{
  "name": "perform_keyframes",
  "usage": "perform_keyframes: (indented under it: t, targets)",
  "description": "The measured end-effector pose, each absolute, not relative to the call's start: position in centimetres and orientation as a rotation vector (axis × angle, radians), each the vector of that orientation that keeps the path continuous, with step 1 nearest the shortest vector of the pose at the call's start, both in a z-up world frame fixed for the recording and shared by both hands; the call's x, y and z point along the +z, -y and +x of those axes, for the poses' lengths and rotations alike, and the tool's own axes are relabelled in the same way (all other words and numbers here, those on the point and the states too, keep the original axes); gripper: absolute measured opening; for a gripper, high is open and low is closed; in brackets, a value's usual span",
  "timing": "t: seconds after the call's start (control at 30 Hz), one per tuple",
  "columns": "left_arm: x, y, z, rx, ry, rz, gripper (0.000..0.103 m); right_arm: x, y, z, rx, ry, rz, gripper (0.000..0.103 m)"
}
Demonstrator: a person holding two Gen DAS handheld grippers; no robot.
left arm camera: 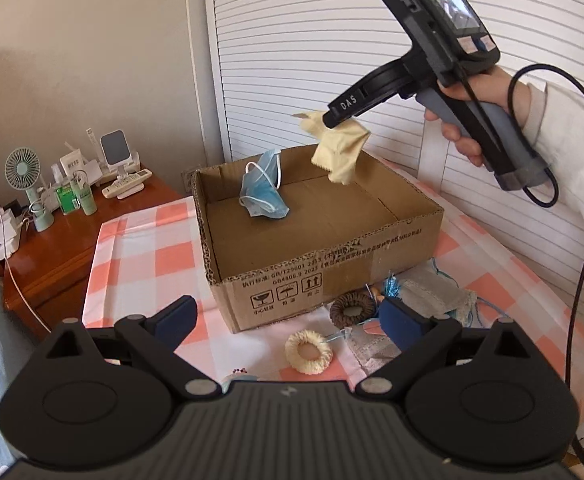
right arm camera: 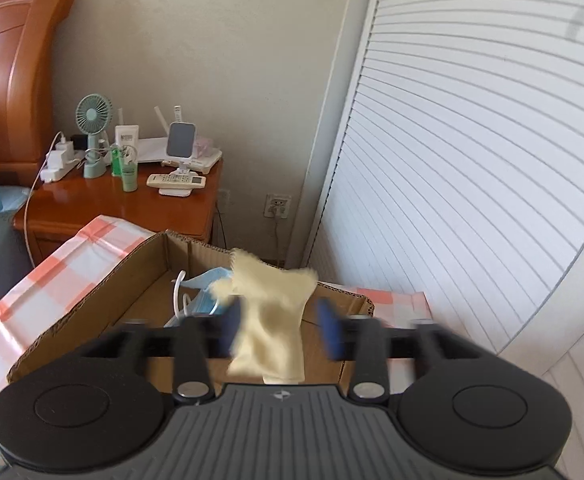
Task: Organize soft objects
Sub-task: 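Carry both into the box, left gripper releasing the mask while right releases the cloth, then withdraw both grippers from the box and move the right gripper to the grey pouch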
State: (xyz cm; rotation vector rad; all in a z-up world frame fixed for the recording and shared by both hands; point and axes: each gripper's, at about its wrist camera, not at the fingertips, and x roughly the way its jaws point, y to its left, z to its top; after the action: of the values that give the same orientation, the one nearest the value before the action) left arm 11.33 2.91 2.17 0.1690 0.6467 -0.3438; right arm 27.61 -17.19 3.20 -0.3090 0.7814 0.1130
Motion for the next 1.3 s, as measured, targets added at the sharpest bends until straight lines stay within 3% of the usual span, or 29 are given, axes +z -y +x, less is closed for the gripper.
perform_keyframes:
  t: [0.03,0.1,0.23,0.63,1.3]
  targets:
    - [2.0,-3.1,11.2,-0.339,-0.65,0.162,0.098,3.1,17.3,27.6,0.101,-0.778,-0.301,0.087]
    - [1.8,-3.6,11.1,-0.332,-0.657,0.152,0.098,3.3,17.6,26.8,0.104,-0.766,-0.271,0.098]
    - [1.5,-4.3,10.8,-0.31,-0.665,0.143,0.098,3.7,17.7,25.1,0.11,-0.763,-0.264,0.103]
    - [0.9,-4.8,8.9,-0.274,-0.674,0.127,0.101,3.5,17.9,18.7,0.129,-0.814,-0.195,0.103]
    - [-2.2,-3.7,8.9,-0.282,-0.746,0.126,0.101,-3.4,20.1,9.1,0.032,-0.923,-0.074,0.103]
